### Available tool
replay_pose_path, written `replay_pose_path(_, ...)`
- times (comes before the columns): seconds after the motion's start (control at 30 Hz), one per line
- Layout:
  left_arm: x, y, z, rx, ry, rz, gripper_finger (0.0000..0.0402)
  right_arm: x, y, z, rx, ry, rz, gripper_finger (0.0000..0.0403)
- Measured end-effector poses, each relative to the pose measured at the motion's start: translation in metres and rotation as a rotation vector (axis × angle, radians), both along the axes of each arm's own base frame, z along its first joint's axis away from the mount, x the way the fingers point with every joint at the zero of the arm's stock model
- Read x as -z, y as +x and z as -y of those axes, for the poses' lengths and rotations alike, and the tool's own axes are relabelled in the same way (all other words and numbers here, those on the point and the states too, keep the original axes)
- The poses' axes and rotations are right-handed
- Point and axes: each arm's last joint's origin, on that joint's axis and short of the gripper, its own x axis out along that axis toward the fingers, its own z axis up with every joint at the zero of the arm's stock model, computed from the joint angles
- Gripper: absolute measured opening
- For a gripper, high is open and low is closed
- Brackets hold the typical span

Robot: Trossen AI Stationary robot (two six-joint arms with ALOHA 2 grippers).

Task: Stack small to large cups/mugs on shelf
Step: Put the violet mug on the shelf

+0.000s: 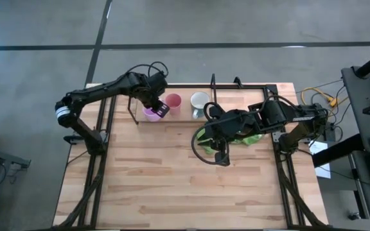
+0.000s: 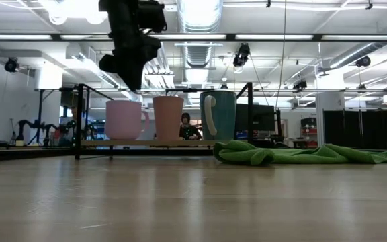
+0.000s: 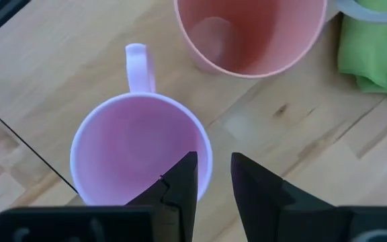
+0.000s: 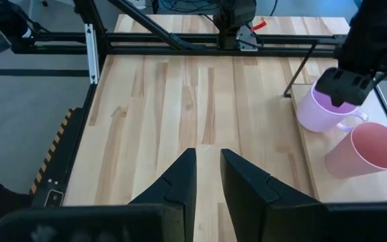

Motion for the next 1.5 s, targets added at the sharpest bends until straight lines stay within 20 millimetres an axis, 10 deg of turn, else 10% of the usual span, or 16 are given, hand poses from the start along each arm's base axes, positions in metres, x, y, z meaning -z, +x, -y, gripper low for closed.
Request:
replay_pose_path(0.8,0.031,0.018,-0.009,0.054,-0.015,-0.125,0.0038,0.0,0.0,0.0,0.002,0.002,-0.006,0.0063)
replay_pose_path(1.5,0.029,-0.001,-0.003,0.504,0.042,-0.376,0.0001,0.0,-0.001,0.0,-0.001,-0.001,-0.006,0.0063)
